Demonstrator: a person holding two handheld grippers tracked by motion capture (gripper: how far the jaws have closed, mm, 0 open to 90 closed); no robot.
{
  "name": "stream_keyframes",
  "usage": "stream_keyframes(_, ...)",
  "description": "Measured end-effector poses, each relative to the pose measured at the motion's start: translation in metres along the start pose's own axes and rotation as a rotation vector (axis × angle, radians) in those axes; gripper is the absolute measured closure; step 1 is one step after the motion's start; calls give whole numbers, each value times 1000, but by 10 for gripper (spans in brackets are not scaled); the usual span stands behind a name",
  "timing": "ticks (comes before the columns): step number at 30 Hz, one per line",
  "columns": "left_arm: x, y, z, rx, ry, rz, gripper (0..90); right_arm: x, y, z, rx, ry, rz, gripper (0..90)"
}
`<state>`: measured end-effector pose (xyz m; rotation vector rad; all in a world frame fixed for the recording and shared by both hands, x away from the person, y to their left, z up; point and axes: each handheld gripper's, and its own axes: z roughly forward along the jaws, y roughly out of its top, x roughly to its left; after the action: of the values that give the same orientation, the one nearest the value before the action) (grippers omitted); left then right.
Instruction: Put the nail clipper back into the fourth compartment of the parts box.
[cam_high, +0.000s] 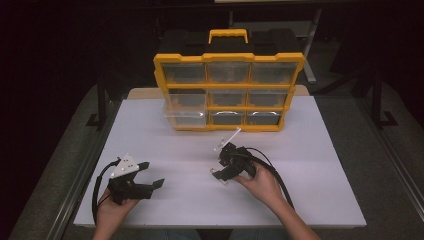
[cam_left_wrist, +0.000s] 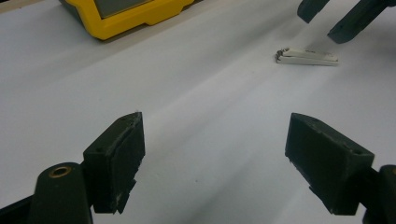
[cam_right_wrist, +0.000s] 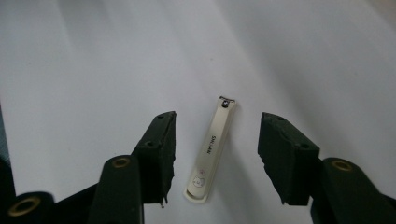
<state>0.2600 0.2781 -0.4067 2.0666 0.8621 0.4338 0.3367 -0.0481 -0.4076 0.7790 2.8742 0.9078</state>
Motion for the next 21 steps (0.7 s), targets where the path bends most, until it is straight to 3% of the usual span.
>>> stream_keyframes(12,0,0,1,3,-1,2,199,-1,0,18,41,4,17,571)
stream_keyframes(13,0,0,1,3,-2,2,199,-2,0,22,58,5,37,617)
stream_keyframes(21,0,0,1,3,-2,1,199,2,0,26,80,-17,17,689)
